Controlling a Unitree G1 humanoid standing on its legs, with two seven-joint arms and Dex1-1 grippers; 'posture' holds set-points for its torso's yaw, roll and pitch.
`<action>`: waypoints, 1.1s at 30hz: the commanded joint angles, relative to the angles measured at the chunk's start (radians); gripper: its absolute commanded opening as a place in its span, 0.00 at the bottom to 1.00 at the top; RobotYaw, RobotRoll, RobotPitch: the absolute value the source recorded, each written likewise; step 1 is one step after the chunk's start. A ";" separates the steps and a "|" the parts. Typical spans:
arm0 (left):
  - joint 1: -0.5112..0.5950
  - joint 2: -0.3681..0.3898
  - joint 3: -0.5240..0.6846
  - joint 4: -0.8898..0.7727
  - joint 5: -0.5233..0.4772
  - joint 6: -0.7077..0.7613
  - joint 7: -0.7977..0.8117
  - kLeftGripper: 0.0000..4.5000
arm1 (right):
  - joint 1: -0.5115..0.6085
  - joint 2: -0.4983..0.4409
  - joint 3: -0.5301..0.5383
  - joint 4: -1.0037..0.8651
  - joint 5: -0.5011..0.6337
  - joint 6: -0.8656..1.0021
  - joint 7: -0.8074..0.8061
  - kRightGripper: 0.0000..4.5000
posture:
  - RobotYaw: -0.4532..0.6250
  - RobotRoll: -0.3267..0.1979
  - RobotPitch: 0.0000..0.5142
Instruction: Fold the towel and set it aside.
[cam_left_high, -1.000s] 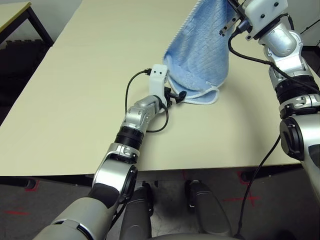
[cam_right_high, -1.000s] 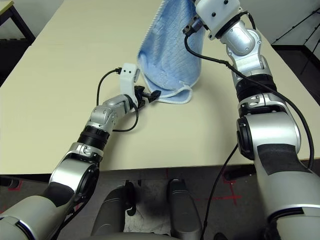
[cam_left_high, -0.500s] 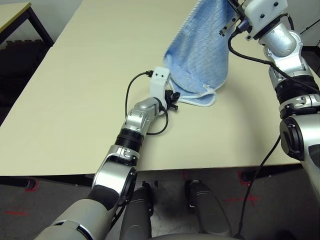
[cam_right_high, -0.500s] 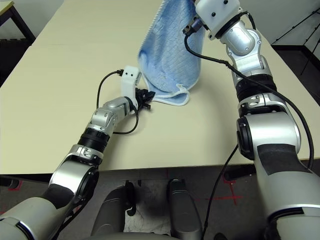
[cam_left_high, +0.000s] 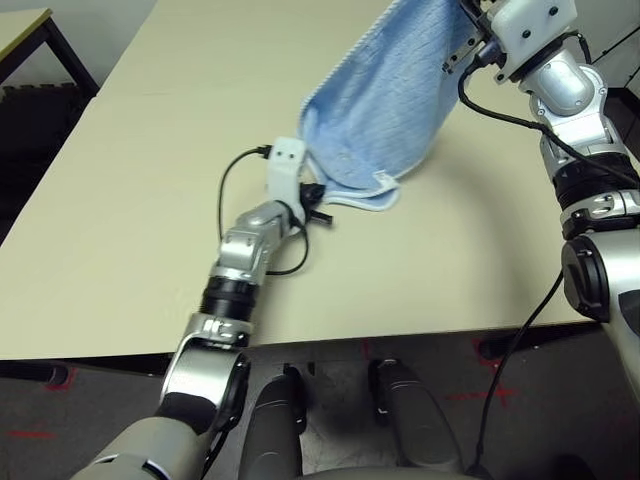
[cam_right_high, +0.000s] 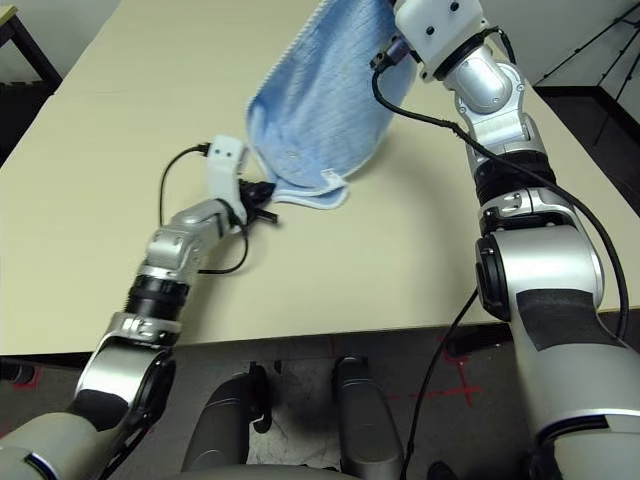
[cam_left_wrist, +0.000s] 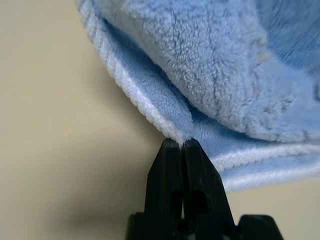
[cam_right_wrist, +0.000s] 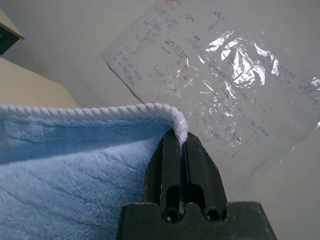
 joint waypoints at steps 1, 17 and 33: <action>0.007 0.005 0.020 -0.049 -0.025 0.036 0.005 0.00 | 0.014 0.001 0.001 0.012 0.000 0.000 -0.008 0.00 | 0.30 0.62 0.31; 0.004 -0.001 0.007 -0.037 -0.041 0.043 -0.010 0.85 | 0.032 -0.015 -0.002 -0.006 0.001 0.002 0.000 0.00 | 0.27 0.62 0.31; 0.000 -0.047 0.049 0.013 -0.091 0.069 0.019 0.63 | 0.035 -0.007 0.001 -0.008 0.001 -0.001 -0.001 0.00 | 0.27 0.62 0.32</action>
